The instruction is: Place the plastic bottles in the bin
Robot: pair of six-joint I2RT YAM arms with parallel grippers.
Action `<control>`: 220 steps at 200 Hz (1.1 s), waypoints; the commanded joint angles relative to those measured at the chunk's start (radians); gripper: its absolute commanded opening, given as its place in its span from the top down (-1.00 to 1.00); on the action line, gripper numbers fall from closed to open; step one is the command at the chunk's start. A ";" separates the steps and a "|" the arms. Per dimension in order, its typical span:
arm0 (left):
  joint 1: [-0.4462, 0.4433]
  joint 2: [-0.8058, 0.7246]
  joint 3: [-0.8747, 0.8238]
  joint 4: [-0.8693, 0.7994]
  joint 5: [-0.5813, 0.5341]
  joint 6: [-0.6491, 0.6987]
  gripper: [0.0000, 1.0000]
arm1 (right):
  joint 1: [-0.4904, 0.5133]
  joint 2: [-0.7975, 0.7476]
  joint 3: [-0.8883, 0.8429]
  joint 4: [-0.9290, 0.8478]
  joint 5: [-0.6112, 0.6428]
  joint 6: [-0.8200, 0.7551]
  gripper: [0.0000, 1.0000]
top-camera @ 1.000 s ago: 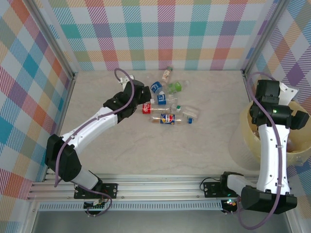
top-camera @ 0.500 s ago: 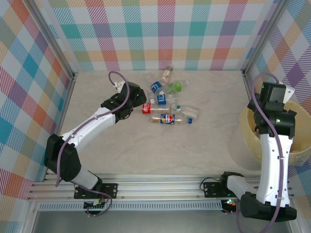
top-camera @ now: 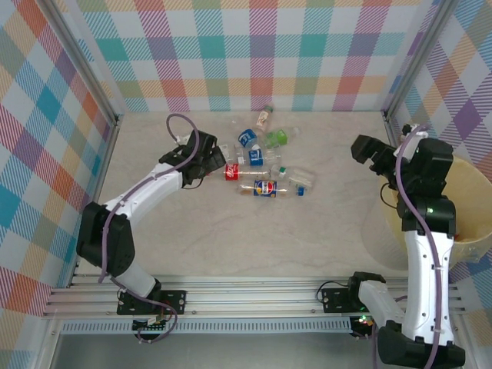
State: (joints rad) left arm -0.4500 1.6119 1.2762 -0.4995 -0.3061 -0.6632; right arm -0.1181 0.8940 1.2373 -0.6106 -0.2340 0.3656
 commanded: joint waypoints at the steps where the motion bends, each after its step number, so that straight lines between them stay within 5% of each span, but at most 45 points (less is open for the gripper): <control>1: 0.028 0.038 0.055 -0.052 0.052 -0.008 -1.00 | 0.045 0.015 -0.019 0.146 -0.203 0.045 -0.99; 30: 0.057 0.101 0.099 -0.047 0.131 0.044 -1.00 | 0.124 0.038 -0.049 0.173 -0.161 0.049 -0.99; 56: 0.060 0.172 0.152 0.016 0.265 0.309 -0.99 | 0.193 0.081 -0.064 0.177 -0.125 0.038 -0.99; 91: 0.069 0.308 0.322 -0.072 0.093 0.581 -1.00 | 0.246 0.130 -0.068 0.192 -0.084 0.036 -0.99; 110: 0.106 0.442 0.502 -0.206 0.011 0.538 -1.00 | 0.254 0.145 -0.073 0.211 -0.072 0.039 -0.99; 130: 0.146 0.562 0.686 -0.358 0.067 0.414 -1.00 | 0.260 0.155 -0.073 0.210 -0.053 0.038 -0.99; 173: 0.163 0.633 0.718 -0.295 0.137 0.423 -1.00 | 0.262 0.160 -0.082 0.203 -0.012 0.036 -0.99; 220: 0.228 0.705 0.813 -0.211 0.384 0.493 -1.00 | 0.265 0.157 -0.090 0.195 -0.002 0.050 -0.99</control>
State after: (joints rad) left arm -0.2619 2.3005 2.0457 -0.7643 -0.0860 -0.2115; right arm 0.1390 1.0542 1.1637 -0.4412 -0.2501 0.4042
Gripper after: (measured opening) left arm 0.999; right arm 0.996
